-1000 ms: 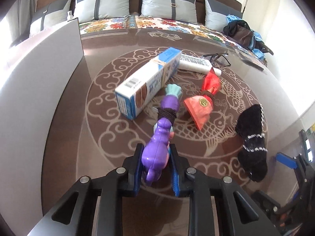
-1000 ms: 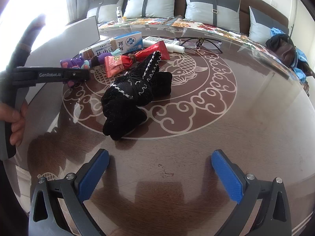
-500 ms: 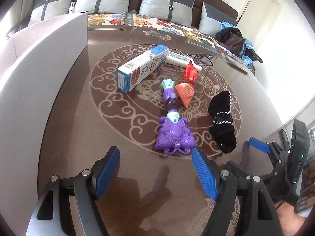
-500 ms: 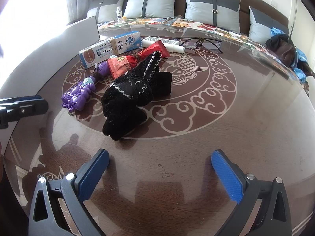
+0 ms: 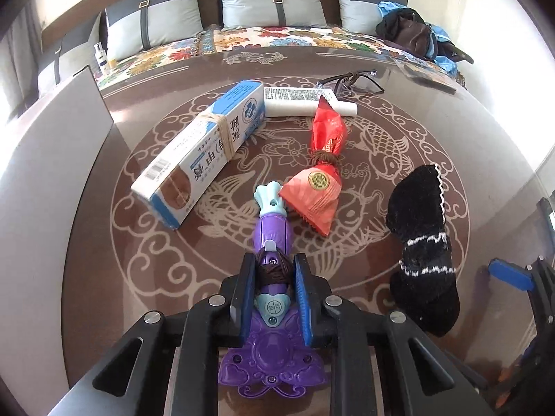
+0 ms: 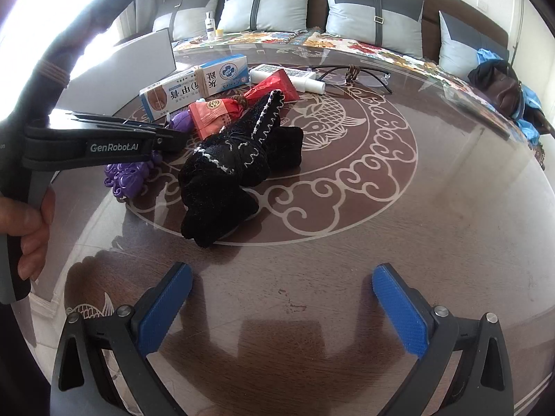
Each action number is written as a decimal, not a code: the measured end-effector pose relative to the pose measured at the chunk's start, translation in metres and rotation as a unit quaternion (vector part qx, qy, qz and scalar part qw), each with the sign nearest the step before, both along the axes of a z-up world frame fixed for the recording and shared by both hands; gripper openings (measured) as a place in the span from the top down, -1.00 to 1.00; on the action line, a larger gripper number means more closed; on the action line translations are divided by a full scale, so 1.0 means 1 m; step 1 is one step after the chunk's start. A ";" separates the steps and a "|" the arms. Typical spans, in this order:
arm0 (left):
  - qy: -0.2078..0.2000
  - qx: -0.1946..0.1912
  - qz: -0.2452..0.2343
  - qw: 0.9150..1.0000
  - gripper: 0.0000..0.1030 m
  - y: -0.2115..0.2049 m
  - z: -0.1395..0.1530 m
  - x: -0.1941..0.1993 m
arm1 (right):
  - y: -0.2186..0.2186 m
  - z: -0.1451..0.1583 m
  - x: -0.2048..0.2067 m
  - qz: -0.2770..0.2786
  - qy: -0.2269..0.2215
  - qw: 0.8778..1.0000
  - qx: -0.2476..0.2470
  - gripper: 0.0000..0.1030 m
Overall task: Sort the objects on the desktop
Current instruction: 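Grasp and lift the purple toy with the left tool while the right tool grasps the black knit item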
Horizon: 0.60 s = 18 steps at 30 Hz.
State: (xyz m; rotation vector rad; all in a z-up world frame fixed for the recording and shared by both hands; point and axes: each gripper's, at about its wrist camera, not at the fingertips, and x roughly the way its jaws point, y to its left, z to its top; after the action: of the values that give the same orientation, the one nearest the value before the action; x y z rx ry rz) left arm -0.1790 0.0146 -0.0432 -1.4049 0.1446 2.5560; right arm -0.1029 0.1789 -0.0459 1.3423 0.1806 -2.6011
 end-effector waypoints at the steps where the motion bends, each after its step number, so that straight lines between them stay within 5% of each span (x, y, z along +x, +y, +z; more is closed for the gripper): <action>1: -0.002 0.011 0.006 1.000 0.60 -0.008 0.000 0.009 | 0.000 0.000 0.000 0.000 0.000 1.000 0.000 -1.00; 4: 0.005 0.040 0.028 0.999 0.60 -0.034 0.004 0.040 | 0.003 0.004 -0.004 0.001 -0.021 1.000 -0.023 -1.00; 7: 0.012 0.062 0.046 0.997 0.60 -0.053 0.007 0.063 | 0.002 0.018 -0.023 -0.013 -0.044 0.994 -0.103 -1.00; 11: 0.030 0.083 0.056 0.995 0.60 -0.072 0.017 0.082 | -0.016 0.021 -0.068 -0.054 -0.077 0.989 -0.114 -1.00; 13: 0.046 0.095 0.056 0.993 0.60 -0.079 0.027 0.092 | -0.024 0.016 -0.079 -0.071 -0.099 0.988 -0.090 -0.62; 14: 0.056 0.102 0.056 0.992 0.60 -0.081 0.033 0.098 | -0.029 0.022 -0.079 -0.062 -0.086 0.992 -0.068 0.03; 15: 0.067 0.110 0.057 0.990 0.60 -0.085 0.040 0.104 | -0.034 0.026 -0.078 -0.048 -0.085 0.994 -0.054 0.17; 18: 0.096 0.144 0.064 0.983 0.60 -0.095 0.060 0.120 | -0.042 0.046 -0.059 -0.012 -0.054 0.998 -0.026 0.17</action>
State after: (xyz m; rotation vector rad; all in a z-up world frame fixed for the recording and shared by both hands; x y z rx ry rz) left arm -0.0588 -0.0807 0.0171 -1.0933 -0.2825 2.6790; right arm -0.1615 0.1373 0.0000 1.4708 0.0799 -2.5246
